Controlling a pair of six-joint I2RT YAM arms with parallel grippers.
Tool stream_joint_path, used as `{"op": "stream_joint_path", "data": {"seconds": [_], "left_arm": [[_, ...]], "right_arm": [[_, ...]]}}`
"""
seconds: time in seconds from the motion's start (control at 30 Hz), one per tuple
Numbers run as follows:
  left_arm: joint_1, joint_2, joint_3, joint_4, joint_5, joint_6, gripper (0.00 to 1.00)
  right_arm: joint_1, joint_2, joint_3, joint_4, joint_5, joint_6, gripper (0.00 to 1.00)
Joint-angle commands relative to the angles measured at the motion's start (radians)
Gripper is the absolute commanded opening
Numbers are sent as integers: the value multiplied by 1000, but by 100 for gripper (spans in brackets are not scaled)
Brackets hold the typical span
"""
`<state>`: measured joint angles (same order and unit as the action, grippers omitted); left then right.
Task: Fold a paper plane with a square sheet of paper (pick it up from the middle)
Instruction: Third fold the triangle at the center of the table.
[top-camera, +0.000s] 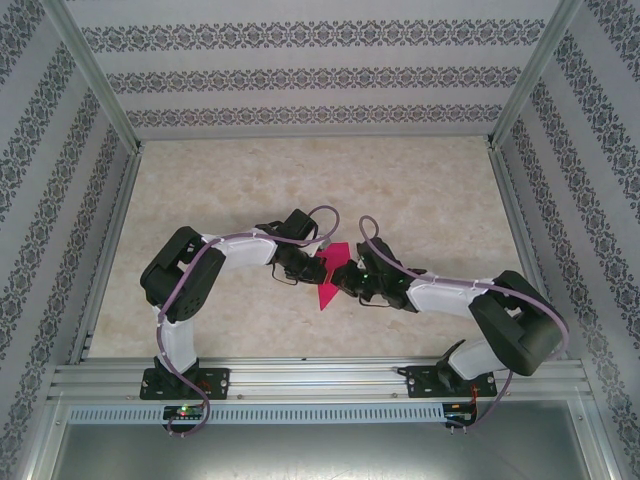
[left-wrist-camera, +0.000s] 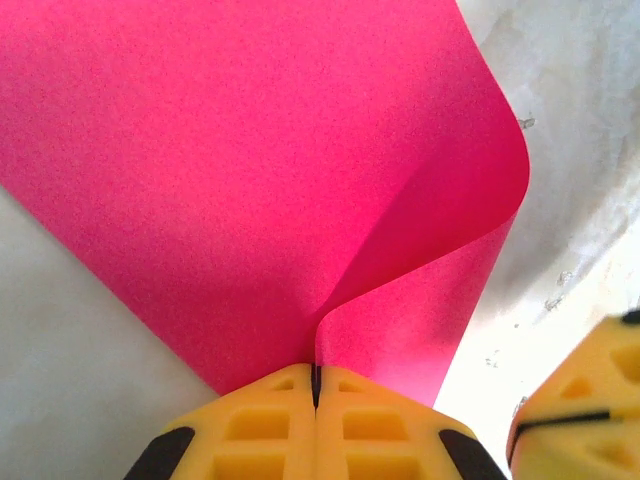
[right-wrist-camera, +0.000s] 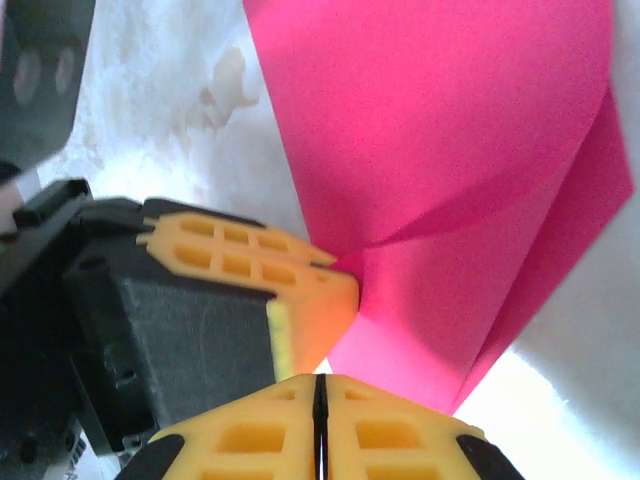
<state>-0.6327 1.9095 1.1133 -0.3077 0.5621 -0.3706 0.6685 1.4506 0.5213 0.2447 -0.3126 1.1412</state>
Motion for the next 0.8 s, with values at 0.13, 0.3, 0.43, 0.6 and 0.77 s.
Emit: {"op": "stream_joint_path", "data": {"seconds": [0.13,0.3,0.43,0.6,0.77], "left_arm": [[3,37,5,-59,-6,27,4],[3,37,6,-60,-9,29,4],[3,37,6,-64,-10,31,4],[3,36,7,-70,-14,33,4],[4,35,7,-70,-14,32,4]], "right_arm": [[-16,75,30,38,-31,-38,11],[-26,117,28,-15,1,-69,10],[-31,146,14,-40,10,-67,9],[-34,84,29,-42,-11,-66,10],[-70,18,62,-96,-20,-107,11]]}}
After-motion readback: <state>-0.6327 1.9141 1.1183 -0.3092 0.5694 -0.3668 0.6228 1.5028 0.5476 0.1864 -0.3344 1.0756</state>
